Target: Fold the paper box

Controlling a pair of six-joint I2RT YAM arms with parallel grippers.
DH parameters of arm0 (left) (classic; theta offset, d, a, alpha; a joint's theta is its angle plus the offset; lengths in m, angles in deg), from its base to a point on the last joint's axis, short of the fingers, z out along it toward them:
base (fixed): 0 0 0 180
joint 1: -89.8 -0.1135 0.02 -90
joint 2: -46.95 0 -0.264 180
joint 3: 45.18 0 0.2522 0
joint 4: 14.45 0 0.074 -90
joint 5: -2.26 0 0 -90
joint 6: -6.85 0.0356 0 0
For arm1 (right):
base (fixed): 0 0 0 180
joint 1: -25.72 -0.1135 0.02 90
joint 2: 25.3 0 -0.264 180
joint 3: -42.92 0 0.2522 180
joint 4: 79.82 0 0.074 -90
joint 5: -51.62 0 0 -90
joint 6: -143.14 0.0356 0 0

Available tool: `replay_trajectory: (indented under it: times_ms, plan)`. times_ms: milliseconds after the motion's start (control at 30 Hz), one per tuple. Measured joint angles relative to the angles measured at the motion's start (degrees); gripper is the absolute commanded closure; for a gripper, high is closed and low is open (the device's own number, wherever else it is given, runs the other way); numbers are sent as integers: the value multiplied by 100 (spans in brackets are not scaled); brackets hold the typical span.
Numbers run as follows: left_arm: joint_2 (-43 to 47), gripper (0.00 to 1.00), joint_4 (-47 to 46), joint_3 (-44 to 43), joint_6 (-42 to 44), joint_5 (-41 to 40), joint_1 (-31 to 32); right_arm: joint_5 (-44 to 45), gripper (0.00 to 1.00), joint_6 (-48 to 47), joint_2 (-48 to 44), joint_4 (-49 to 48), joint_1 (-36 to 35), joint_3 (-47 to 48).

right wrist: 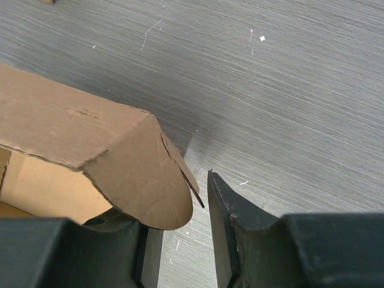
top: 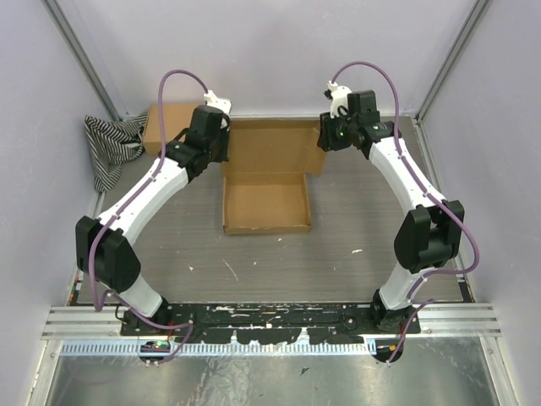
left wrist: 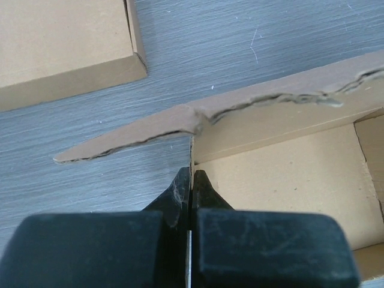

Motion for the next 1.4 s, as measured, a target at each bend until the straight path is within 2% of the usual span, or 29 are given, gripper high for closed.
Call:
replay_trajectory:
  times_ms: [133,300,467,800,1067,1400]
  plan:
    - [175,100,-199,251,-76,-4,0,9,68,70,0,31,0,-35]
    - [352,100,-466,516,-190,-4,0,-162,90,210,0,-13,0,-149]
    - [442,100,-684,662,-334,15,17,-326,99,616,-90,-317,-55,-415]
    - [444,100,-841,662,-474,-155,157,516,99,1266,-503,-892,-501,-933]
    - [372,100,-968,634,-494,-179,205,1047,99,1333,-505,-1102,-601,-933]
    - [-105,100,-1228,387,-498,-179,216,1856,99,1045,-951,-1773,-850,-1521]
